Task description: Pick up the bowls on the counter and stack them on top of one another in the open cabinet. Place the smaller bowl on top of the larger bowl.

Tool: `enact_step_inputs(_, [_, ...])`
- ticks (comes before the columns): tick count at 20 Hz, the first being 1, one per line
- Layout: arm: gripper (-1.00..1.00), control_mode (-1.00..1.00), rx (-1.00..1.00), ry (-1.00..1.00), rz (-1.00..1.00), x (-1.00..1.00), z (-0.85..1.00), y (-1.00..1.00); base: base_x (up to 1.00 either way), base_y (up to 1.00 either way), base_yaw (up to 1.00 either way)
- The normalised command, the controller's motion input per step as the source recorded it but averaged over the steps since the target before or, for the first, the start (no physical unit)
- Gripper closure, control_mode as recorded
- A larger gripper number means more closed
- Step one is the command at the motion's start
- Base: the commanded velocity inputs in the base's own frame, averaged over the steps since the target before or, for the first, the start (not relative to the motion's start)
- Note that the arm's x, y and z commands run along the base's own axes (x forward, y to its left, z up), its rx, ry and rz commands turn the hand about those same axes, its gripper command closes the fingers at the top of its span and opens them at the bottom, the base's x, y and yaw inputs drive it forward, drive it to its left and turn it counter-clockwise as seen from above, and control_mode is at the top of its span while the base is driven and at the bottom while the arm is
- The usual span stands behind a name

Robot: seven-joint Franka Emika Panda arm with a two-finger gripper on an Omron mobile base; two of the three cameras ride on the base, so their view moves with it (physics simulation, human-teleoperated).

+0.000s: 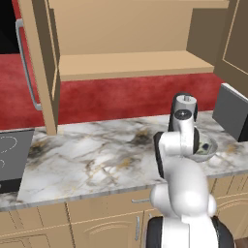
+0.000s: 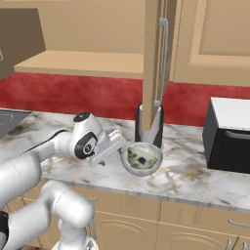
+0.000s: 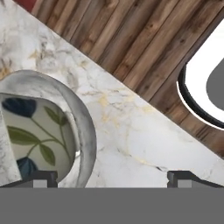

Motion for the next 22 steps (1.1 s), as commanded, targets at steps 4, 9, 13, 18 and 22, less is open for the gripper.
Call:
enact_step_inputs(4, [-1.0, -1.0, 0.06, -0.03, -0.16, 0.34, -0.13, 0.0, 0.0, 0.0, 0.0])
enact_step_inputs(9, [-1.0, -1.0, 0.08, 0.0, -0.15, 0.24, -0.24, 0.0, 0.0, 0.0, 0.0])
enact_step_inputs(13, [-1.0, -1.0, 0.07, 0.0, -0.16, 0.19, -0.28, 0.0, 0.0, 0.0, 0.0])
enact_step_inputs(18, [-1.0, -1.0, 0.06, 0.0, -0.16, 0.18, -0.27, 0.06, 0.0, 0.0, 0.0])
enact_step_inputs(22, [-1.0, -1.0, 0.04, 0.0, -0.15, 0.15, -0.27, 0.13, 0.0, 0.0, 0.0])
